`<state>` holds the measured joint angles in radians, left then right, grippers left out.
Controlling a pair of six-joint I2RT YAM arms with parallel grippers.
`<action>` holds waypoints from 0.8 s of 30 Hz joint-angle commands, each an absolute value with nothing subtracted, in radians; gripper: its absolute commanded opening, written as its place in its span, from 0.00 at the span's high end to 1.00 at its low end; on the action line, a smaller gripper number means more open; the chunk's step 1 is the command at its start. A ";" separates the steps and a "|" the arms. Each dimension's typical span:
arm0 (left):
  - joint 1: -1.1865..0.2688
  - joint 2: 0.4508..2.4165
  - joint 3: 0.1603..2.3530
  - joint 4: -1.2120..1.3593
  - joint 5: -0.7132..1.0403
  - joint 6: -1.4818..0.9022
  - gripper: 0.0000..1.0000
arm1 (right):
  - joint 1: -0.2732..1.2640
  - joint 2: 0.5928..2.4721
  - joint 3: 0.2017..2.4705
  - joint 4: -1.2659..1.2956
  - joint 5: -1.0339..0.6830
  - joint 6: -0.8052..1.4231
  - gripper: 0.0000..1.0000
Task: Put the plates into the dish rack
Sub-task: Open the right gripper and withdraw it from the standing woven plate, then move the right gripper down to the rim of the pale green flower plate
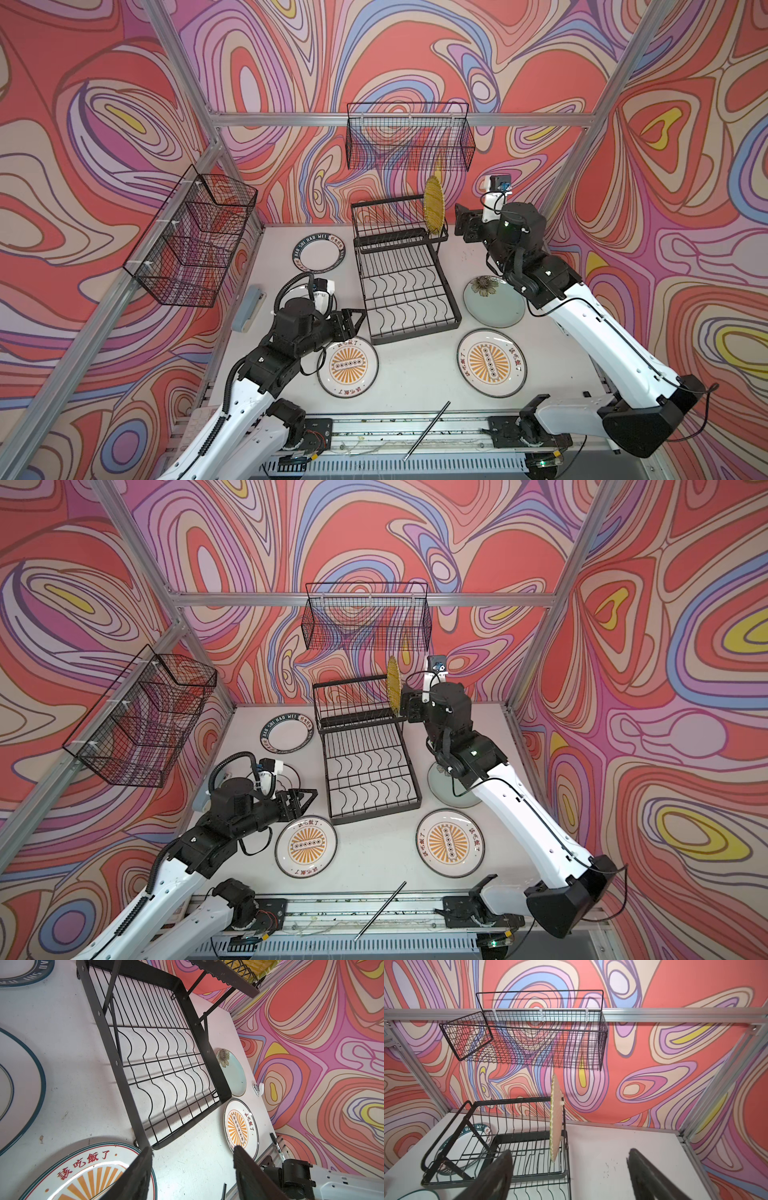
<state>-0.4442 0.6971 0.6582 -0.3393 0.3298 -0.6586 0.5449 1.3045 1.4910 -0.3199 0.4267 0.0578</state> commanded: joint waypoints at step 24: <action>-0.457 0.765 0.570 -0.182 0.367 -0.714 0.34 | 0.132 1.186 1.021 -0.340 0.078 0.356 0.02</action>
<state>-0.4477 0.7574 0.5797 -0.2218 0.3595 -0.7052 0.1757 1.1995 1.0657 -0.3519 0.1883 0.2848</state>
